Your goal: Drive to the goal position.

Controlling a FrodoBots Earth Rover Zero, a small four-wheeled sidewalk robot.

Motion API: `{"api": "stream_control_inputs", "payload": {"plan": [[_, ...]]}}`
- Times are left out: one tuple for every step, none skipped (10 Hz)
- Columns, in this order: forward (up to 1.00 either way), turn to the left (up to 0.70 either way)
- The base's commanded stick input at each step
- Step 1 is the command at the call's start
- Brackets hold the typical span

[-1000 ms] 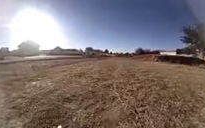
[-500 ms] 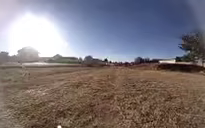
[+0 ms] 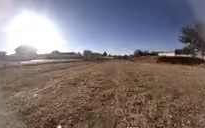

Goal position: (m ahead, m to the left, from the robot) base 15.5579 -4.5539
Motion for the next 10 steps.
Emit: {"api": "stream_control_inputs", "payload": {"plan": [[0.5, -0.19], [0.5, -0.44], [0.5, -0.46], [0.5, -0.33], [0.5, 0.0], [0.5, 0.0], [0.5, 0.0], [0.5, 0.0], [0.5, 0.0], [0.5, 0.0]]}}
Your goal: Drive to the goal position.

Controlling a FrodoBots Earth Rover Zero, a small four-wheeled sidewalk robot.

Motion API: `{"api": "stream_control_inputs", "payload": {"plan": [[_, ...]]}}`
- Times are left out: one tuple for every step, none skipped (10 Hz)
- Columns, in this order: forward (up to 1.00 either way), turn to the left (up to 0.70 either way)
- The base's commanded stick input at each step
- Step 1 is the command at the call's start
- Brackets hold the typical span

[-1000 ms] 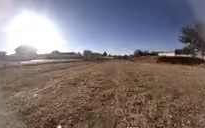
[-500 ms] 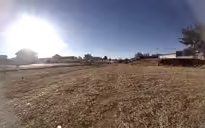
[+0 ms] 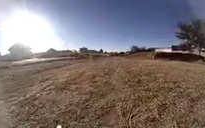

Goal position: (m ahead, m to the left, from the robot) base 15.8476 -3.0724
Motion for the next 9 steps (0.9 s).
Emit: {"api": "stream_control_inputs", "payload": {"plan": [[0.5, 0.0], [0.5, 0.0], [0.5, 0.0], [0.5, 0.0], [0.5, 0.0], [0.5, 0.0], [0.5, 0.0], [0.5, 0.0], [0.5, 0.0]]}}
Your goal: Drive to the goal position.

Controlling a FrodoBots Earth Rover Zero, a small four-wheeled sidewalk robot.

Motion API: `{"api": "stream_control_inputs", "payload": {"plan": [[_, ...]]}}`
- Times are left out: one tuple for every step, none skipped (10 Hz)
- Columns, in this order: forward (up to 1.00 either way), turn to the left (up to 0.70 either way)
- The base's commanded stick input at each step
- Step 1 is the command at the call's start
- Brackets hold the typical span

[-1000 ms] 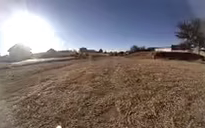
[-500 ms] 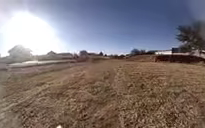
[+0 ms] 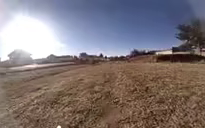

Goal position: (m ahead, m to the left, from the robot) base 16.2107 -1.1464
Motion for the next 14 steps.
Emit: {"api": "stream_control_inputs", "payload": {"plan": [[0.5, 0.0], [0.5, 0.0], [0.5, 0.0], [0.5, 0.0], [0.5, 0.0], [0.5, 0.0], [0.5, 0.0], [0.5, 0.0], [0.5, 0.0], [0.5, 0.0], [0.5, 0.0], [0.5, 0.0], [0.5, 0.0], [0.5, 0.0]]}}
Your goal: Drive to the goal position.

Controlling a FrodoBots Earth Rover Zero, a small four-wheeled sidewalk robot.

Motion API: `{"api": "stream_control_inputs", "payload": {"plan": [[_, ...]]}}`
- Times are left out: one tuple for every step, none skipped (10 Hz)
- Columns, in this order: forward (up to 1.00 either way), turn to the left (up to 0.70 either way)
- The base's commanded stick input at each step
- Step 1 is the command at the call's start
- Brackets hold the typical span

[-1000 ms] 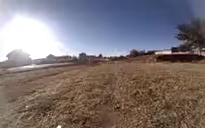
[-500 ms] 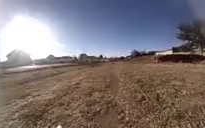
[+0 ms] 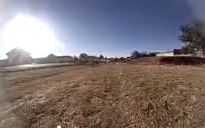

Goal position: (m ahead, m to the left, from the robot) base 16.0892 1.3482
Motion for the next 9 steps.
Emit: {"api": "stream_control_inputs", "payload": {"plan": [[0.5, 0.0], [0.5, 0.0], [0.5, 0.0], [0.5, 0.0], [0.5, 0.0], [0.5, 0.0], [0.5, 0.0], [0.5, 0.0], [0.5, 0.0]]}}
